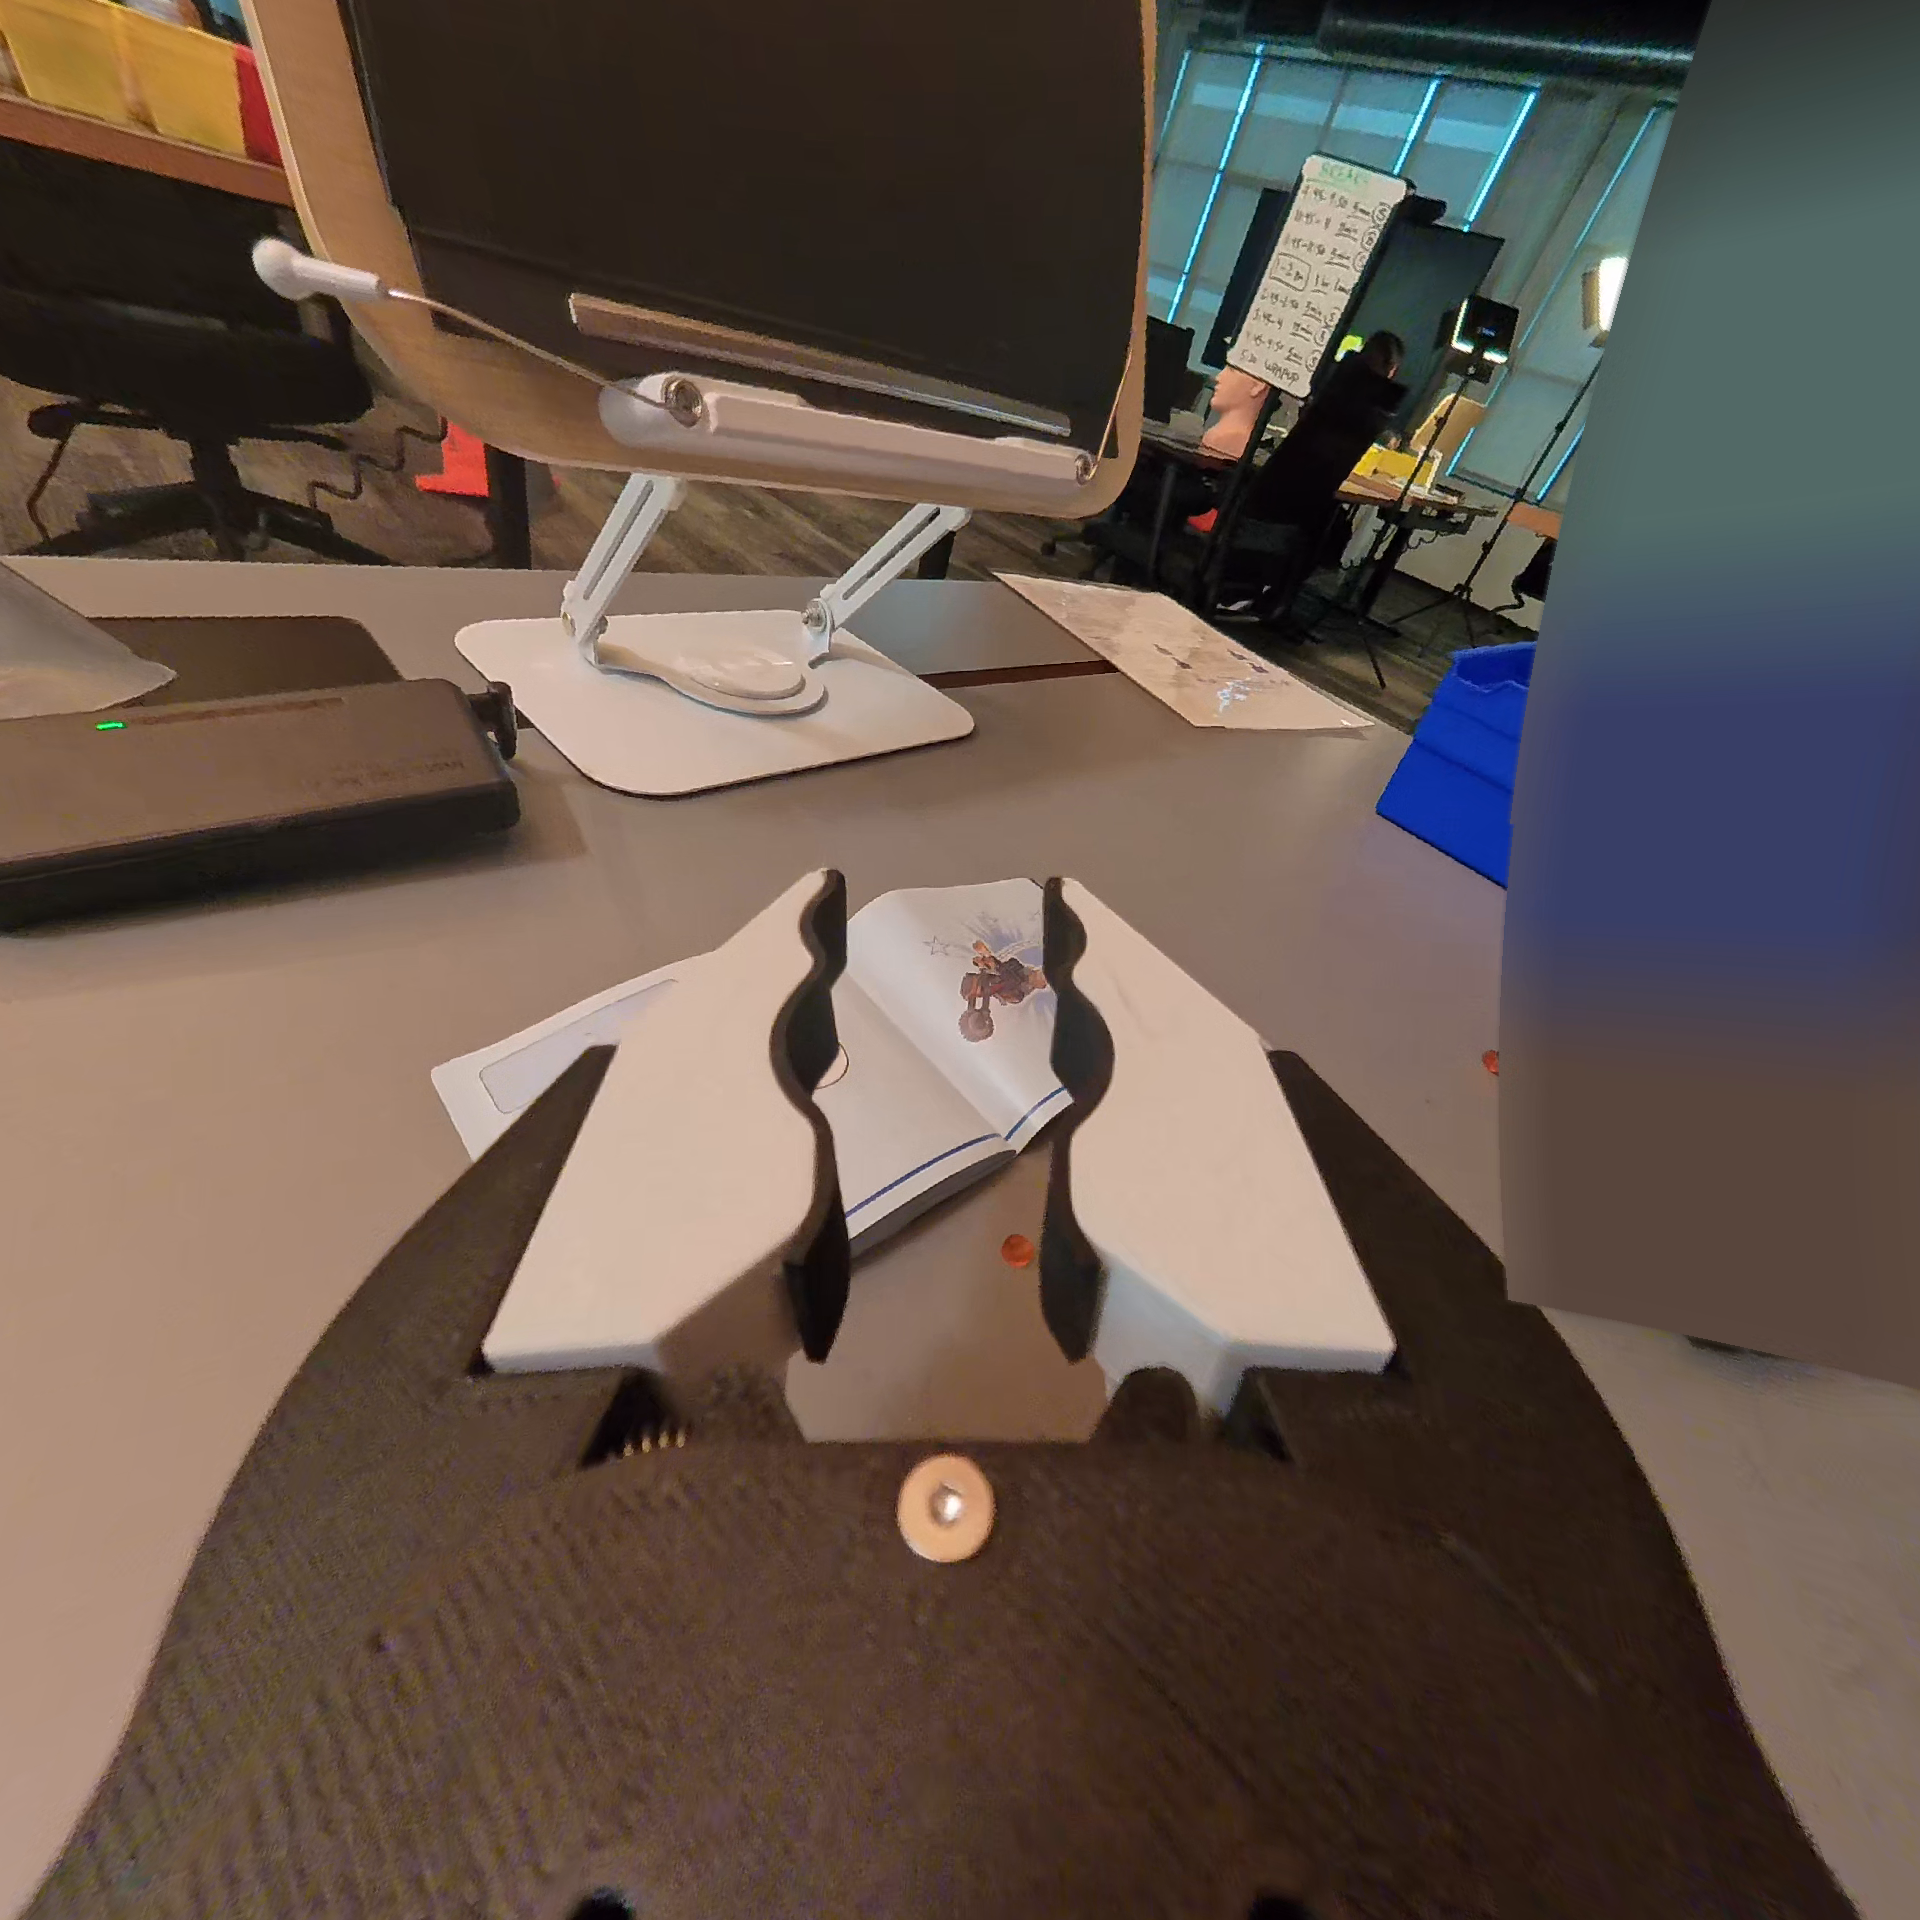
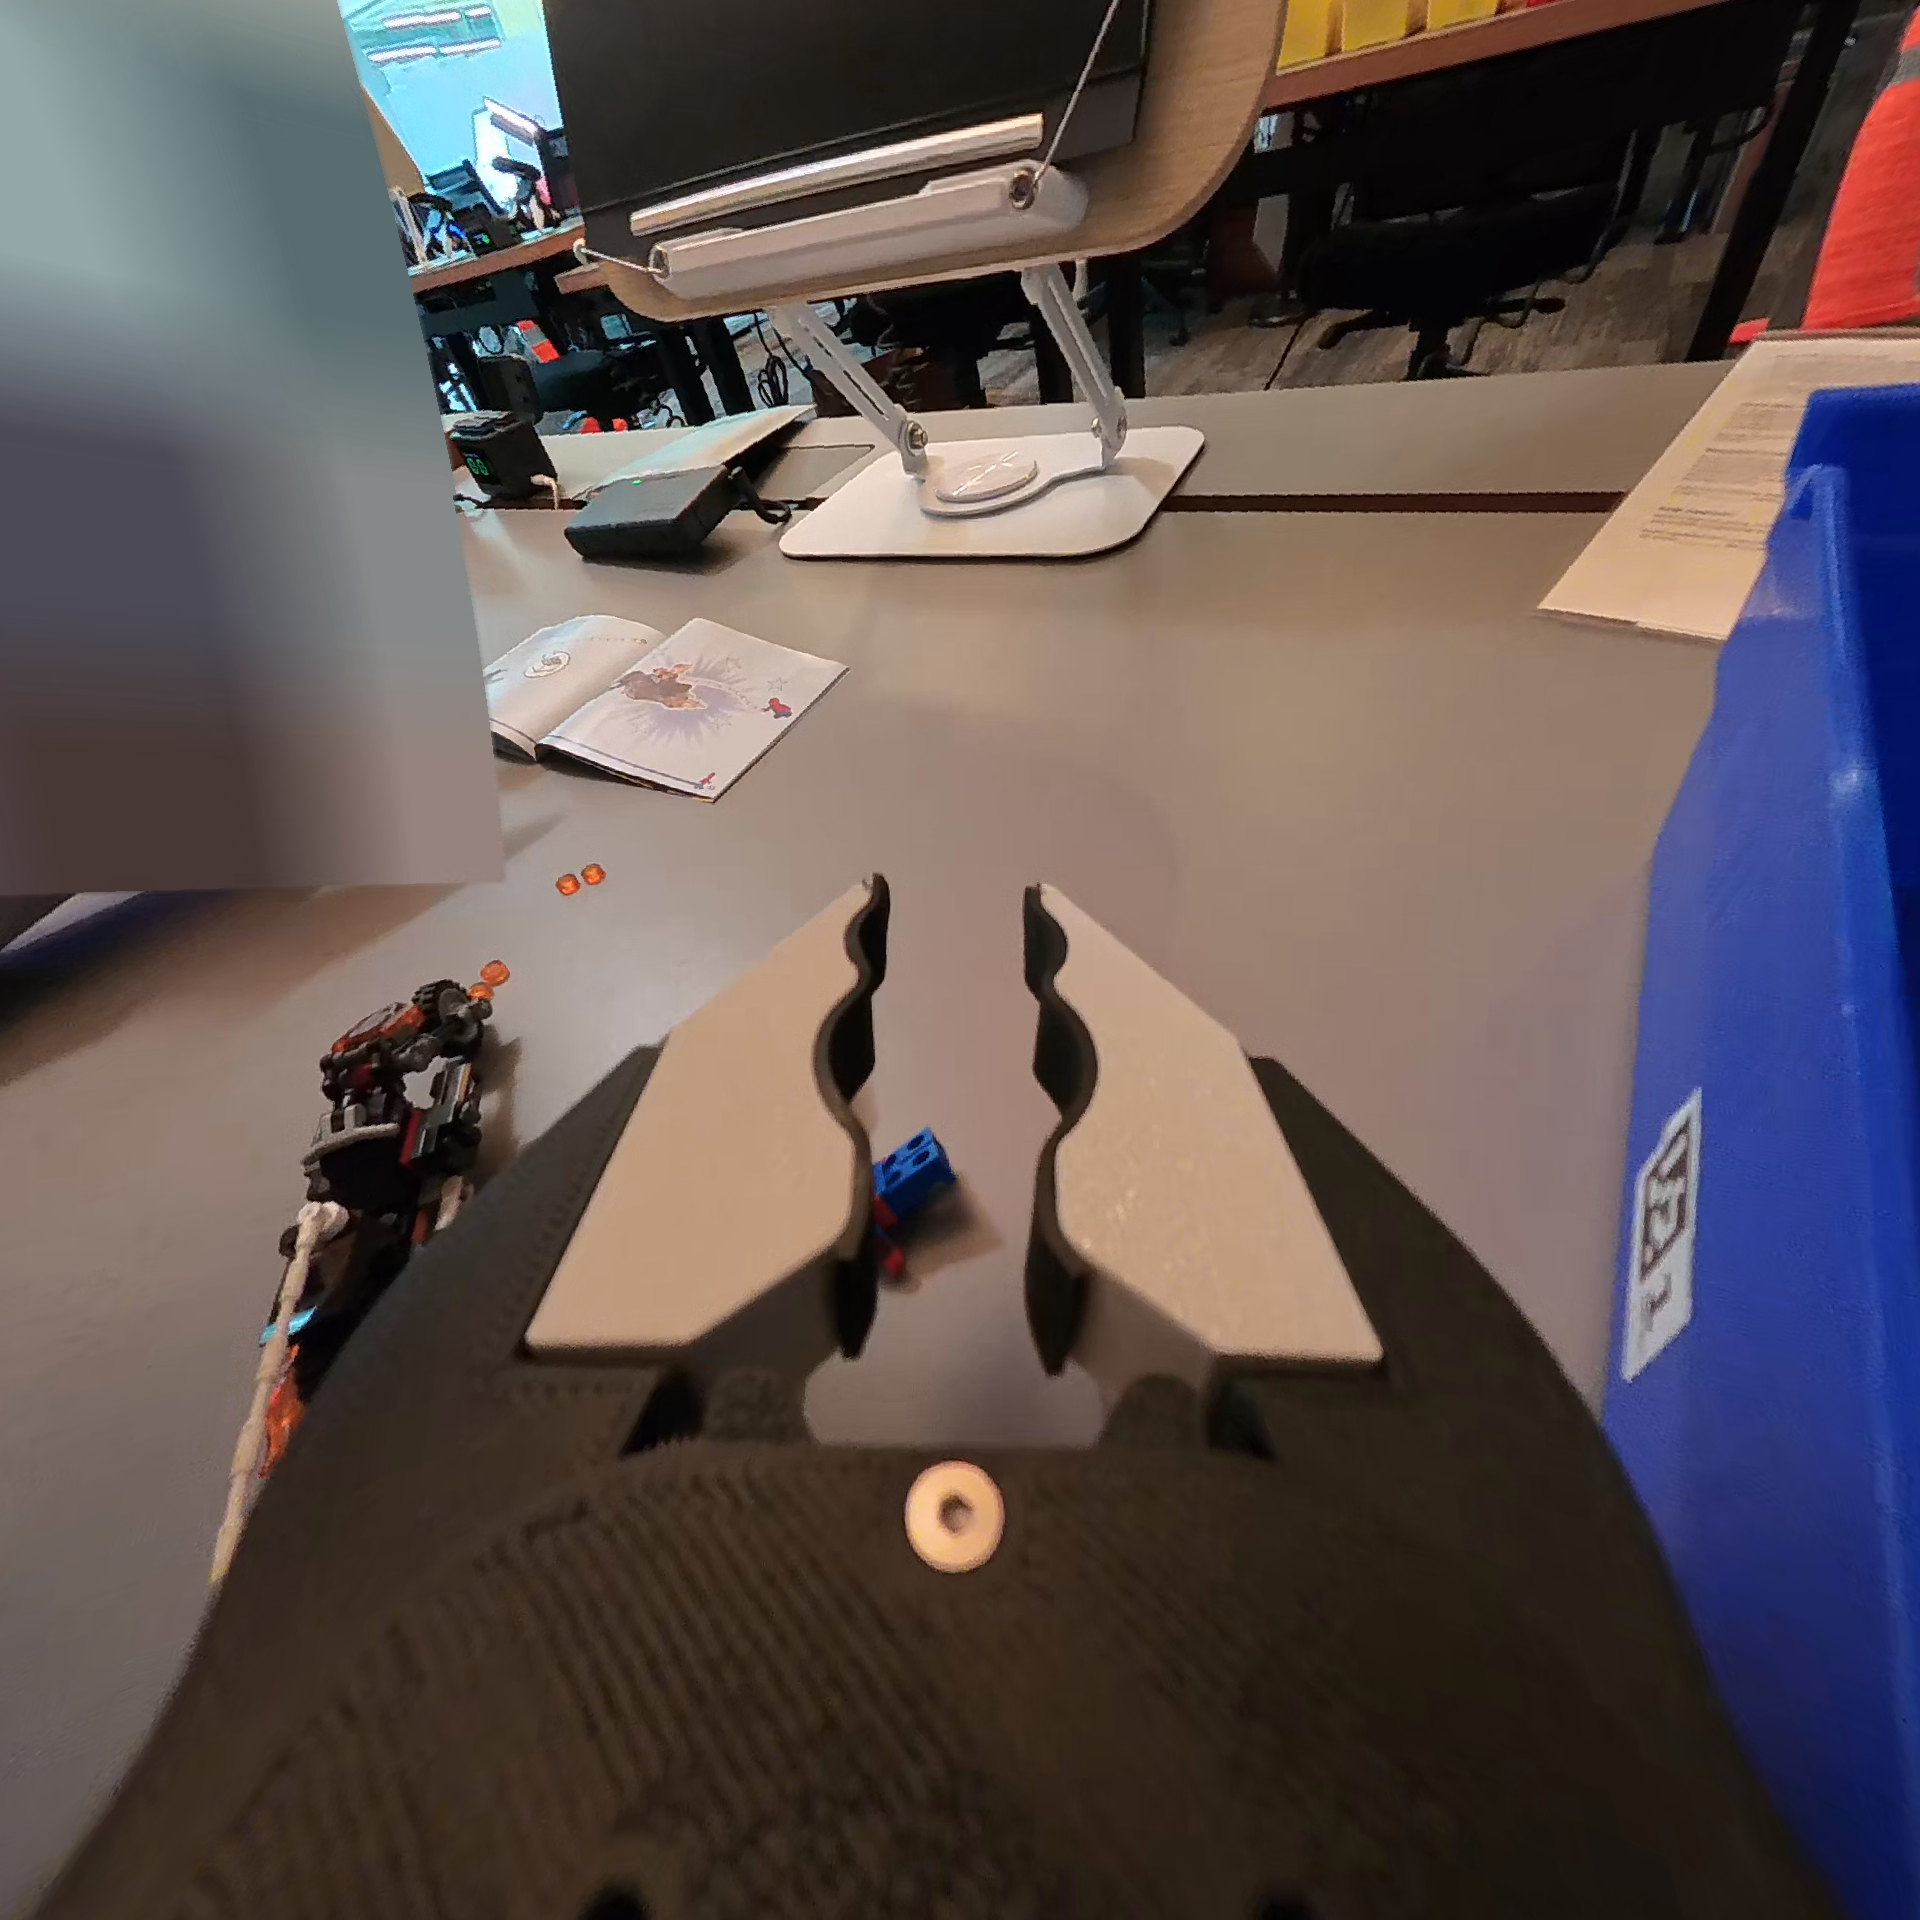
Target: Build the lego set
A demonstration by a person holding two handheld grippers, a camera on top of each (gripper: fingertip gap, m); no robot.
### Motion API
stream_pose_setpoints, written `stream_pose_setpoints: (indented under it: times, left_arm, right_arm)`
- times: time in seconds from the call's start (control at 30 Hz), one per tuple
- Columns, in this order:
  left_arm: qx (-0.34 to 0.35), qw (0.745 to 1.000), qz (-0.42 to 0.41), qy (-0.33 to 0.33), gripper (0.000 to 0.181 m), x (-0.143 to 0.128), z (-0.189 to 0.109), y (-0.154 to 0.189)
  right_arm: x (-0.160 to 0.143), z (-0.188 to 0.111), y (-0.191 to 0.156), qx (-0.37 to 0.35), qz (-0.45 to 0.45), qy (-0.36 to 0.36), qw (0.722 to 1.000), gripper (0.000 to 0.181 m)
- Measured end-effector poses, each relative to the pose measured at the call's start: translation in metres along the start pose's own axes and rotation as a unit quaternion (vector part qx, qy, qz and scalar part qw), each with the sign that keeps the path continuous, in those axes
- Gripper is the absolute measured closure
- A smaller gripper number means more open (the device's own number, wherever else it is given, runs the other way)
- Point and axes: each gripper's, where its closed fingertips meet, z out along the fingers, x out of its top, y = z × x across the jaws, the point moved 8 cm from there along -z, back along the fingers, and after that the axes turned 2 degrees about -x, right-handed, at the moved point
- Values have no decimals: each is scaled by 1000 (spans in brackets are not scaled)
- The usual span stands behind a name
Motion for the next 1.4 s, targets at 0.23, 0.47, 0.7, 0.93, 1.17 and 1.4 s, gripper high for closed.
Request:
stream_pose_setpoints:
  times: [0.23, 0.47, 0.7, 0.93, 1.17, 1.4]
  left_arm:
    - [0, 1000, -5, -6, 145, -2, 2, -2]
    - [11, 999, -8, 50, 149, 6, -7, -5]
    - [6, 998, -30, 61, 156, 4, -9, -9]
    - [6, 996, -39, 80, 159, 7, -14, -11]
    - [23, 991, -30, 127, 160, 21, -30, -10]
    - [43, 982, -14, 181, 162, 35, -51, -5]
  right_arm:
    - [-2, 6, 1, -4, 4, -26, 1000, 157]
    - [-3, 9, 2, -12, -1, -37, 999, 156]
    - [-3, 9, 5, -12, 11, -35, 999, 153]
    - [-2, 9, 7, -12, 16, -33, 999, 151]
    - [2, 3, 3, -17, -5, -2, 1000, 151]
    - [4, -8, -4, -19, -32, 45, 998, 152]
